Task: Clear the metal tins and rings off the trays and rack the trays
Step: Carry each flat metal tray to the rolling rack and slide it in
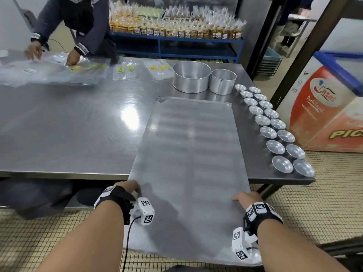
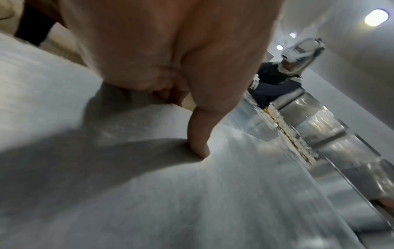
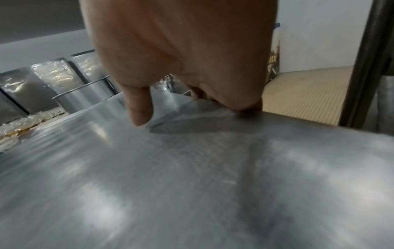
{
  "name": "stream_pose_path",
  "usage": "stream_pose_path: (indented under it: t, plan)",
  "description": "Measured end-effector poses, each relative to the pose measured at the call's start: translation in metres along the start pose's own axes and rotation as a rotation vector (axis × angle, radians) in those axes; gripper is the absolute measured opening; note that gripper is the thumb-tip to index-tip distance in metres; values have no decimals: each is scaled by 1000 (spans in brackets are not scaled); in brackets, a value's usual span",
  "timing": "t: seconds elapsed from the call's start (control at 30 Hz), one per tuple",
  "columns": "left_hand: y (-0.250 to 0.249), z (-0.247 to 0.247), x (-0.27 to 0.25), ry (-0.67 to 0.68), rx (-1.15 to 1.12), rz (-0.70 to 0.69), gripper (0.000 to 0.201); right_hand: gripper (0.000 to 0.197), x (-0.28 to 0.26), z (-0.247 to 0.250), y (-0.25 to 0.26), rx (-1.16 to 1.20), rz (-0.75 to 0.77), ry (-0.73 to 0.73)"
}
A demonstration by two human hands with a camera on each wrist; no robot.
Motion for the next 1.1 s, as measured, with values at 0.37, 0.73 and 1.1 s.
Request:
stream_pose_path:
  t: [0.37,0.73,1.1]
  plan:
    - [64,74,24,-39,-51,34,28,73,-86,-50,-9,91,-86,-51]
    - [115,145,68,-122,-50,18,44,57,-156,-105,-1,153,-103,-45]
    - [116,149,89,-124,-190,72,42,39,-203,-111,10,262,-161,-70]
Point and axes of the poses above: each hand's wrist, its own x-axis towards the middle knuckle, its own z-axis out of the back of the hand, y = z × x, the point moved 9 cm from there along x, towards the middle knuckle, and after that the axes turned 14 degrees about -y, right-handed, at the moved point
